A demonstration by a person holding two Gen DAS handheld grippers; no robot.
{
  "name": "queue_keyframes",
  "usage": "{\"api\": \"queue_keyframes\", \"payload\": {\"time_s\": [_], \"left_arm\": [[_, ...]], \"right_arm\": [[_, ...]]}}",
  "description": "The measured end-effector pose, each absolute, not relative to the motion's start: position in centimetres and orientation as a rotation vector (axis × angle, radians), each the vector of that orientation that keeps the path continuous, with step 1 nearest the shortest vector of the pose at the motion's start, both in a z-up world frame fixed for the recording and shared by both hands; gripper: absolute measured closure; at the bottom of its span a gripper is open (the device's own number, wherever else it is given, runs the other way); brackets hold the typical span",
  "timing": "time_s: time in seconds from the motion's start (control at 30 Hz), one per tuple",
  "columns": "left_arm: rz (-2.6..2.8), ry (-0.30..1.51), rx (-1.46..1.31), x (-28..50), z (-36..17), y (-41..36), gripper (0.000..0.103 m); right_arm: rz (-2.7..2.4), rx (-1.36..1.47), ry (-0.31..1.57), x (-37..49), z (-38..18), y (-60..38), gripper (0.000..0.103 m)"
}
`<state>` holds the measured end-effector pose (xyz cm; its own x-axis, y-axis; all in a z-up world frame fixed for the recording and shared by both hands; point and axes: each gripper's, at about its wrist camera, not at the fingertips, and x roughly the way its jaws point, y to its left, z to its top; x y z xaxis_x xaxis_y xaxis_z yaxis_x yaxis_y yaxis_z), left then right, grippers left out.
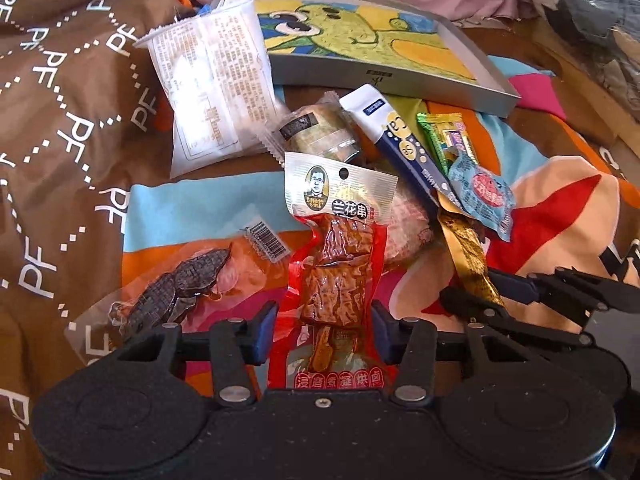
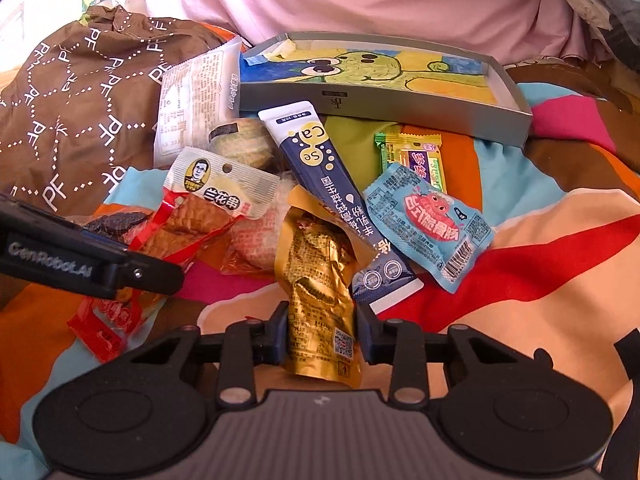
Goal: Organize snacks
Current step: 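Grasp the gold foil package with the right gripper while the left lifts the red package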
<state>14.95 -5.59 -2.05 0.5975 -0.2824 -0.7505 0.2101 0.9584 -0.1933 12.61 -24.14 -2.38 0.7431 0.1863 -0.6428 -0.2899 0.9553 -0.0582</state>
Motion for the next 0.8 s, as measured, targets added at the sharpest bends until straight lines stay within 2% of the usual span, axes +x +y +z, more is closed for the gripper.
{"api": "queue_keyframes", "payload": {"time_s": [0.27,0.4,0.8], "left_arm": [[-0.290,0.803,-0.053,12.2,-1.3,-5.0,0.054],[-0.286,0.779,-0.065,11.4,-0.9,-4.6,0.054],[-0.279,0.732,-0.106,10.9,0.0,-4.3,0.054]], "right_arm": [[0.263,-0.225,0.585,10.9,-1.6,-23.5,0.070],[0.272,-0.291,0.551,10.0,-1.4,-22.7,0.080],[0.255,-0.400,0.459,8.5,-1.1,-22.0,0.085]]}}
